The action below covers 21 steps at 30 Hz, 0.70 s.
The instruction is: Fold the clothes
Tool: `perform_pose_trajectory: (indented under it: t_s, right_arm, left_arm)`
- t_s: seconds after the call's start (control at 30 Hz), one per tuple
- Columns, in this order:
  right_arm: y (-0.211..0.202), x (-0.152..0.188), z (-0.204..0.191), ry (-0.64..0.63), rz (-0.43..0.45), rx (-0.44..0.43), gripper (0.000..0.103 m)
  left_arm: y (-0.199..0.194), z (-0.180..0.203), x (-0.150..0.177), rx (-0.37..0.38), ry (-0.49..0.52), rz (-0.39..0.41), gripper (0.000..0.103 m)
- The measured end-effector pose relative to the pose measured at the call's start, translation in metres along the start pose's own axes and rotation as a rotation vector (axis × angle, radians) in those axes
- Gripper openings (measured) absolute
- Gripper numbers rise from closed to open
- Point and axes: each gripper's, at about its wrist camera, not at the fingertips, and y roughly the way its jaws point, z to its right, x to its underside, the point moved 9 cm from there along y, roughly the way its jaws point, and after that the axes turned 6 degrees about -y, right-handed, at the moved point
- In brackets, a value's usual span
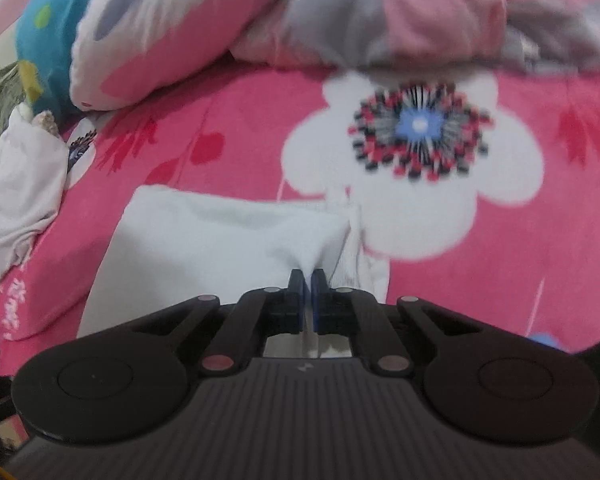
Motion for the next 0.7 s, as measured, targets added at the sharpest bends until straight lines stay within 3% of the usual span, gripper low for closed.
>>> perform_pose_trajectory:
  t_s: [0.17, 0.23, 0.37, 0.47, 0.57, 0.7]
  right_arm:
    - [-0.003, 0.006, -0.004, -0.189, 0.021, 0.169, 0.001]
    - [0.006, 0.011, 0.010, -0.180, -0.010, 0.235, 0.001]
    - [-0.008, -0.003, 0.029, -0.108, 0.049, 0.280, 0.001]
    - [-0.029, -0.020, 0.001, -0.189, 0.140, 0.177, 0.002]
    - [-0.020, -0.017, -0.039, -0.341, 0.102, 0.020, 0.003]
    - [0.014, -0.017, -0.001, -0.234, 0.029, 0.096, 0.000]
  left_arm:
    - [0.000, -0.002, 0.000, 0.006, 0.001, 0.000, 0.060]
    - [0.001, -0.001, 0.000, 0.004, 0.004, -0.001, 0.060]
    - [0.001, -0.004, -0.001, 0.009, -0.003, -0.002, 0.060]
    - [0.001, -0.003, -0.001, 0.006, -0.004, -0.002, 0.060]
    - [0.001, -0.003, -0.001, 0.003, -0.013, -0.003, 0.060]
    - [0.001, -0.003, -0.002, 0.005, -0.020, -0.005, 0.060]
